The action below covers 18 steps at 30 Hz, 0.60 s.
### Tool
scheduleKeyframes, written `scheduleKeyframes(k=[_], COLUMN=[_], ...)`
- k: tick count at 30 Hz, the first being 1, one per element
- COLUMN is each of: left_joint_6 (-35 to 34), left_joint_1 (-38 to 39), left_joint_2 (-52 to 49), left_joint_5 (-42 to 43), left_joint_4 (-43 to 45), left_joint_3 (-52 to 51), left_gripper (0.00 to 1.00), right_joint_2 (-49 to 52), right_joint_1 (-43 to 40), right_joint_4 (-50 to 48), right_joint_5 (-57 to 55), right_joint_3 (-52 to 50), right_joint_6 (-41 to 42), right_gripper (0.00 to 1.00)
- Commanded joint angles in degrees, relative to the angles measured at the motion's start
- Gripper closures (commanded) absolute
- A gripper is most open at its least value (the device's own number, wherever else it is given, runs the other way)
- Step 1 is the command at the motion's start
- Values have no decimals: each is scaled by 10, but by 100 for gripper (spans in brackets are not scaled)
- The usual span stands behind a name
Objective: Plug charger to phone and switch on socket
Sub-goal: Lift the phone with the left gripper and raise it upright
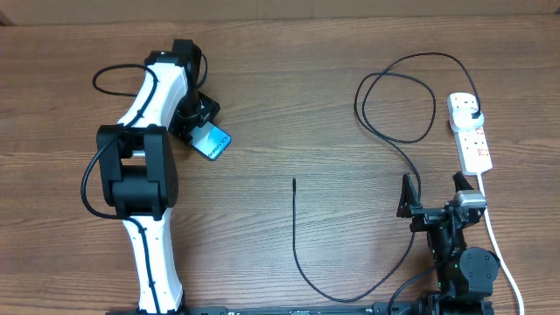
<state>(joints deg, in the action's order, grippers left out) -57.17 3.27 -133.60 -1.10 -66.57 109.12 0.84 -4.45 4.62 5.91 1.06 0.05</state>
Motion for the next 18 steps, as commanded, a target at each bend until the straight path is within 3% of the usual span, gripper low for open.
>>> scheduleKeyframes(k=[1,5,9,18], left_joint_6=[19,19,39,51], left_joint_1=[-2,-2,-3,-3], left_joint_2=[-1,-1,-1,-1], left_joint_5=[-8,-2,58,356], left_joint_4=[-19,-45,-58,-23], left_joint_3=[62,108,133,142], left_gripper=[96,96,96,96], right_joint_2=[-7,-7,-7,-7], right_joint_1=[3,3,3,3], right_joint_4=[-2,-2,-2,-2], right_joint_5=[-5,-5,-5,-5], right_joint_3=[-6,-6,-6,-6], right_joint_6=[4,4,4,4], right_gripper=[0,0,0,0])
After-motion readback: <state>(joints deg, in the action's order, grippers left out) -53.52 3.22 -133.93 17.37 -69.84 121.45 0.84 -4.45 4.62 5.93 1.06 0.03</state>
